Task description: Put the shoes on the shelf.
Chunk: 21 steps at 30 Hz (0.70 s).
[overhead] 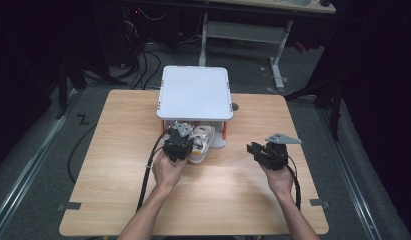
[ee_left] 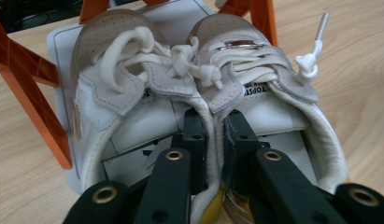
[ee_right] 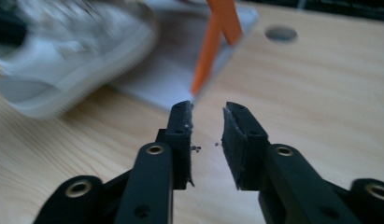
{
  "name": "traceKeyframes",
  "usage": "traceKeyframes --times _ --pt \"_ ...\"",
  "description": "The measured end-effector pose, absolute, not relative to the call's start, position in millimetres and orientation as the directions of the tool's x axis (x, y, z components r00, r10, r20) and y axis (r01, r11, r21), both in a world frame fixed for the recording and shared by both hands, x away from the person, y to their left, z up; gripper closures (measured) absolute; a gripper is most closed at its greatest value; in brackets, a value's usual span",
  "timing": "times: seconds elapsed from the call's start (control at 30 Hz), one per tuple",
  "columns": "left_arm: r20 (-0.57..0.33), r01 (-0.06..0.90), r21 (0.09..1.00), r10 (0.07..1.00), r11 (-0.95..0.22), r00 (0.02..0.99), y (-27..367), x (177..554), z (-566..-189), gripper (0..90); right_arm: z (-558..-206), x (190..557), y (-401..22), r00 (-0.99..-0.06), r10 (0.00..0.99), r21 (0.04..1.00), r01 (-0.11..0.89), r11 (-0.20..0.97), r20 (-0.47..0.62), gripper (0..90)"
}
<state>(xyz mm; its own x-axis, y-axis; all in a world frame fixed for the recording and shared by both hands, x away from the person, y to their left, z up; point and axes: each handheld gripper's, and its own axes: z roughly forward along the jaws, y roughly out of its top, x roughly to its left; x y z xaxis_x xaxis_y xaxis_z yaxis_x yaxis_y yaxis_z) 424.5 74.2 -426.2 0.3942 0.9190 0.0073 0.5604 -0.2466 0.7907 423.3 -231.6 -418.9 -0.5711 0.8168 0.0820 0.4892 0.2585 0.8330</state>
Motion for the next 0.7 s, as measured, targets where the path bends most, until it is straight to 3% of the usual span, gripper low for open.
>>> traceKeyframes --times 0.37,0.7 --pt "0.000 0.589 0.780 0.941 -0.212 0.339 78 445 -445 80.8 -351 447 -186 -0.664 0.748 0.894 0.344 0.286 0.016 80.4" --pt "-0.011 0.601 0.779 0.955 -0.178 0.297 75 457 -456 79.7 -329 469 -136 -0.683 0.727 0.883 0.294 0.365 -0.073 81.2"
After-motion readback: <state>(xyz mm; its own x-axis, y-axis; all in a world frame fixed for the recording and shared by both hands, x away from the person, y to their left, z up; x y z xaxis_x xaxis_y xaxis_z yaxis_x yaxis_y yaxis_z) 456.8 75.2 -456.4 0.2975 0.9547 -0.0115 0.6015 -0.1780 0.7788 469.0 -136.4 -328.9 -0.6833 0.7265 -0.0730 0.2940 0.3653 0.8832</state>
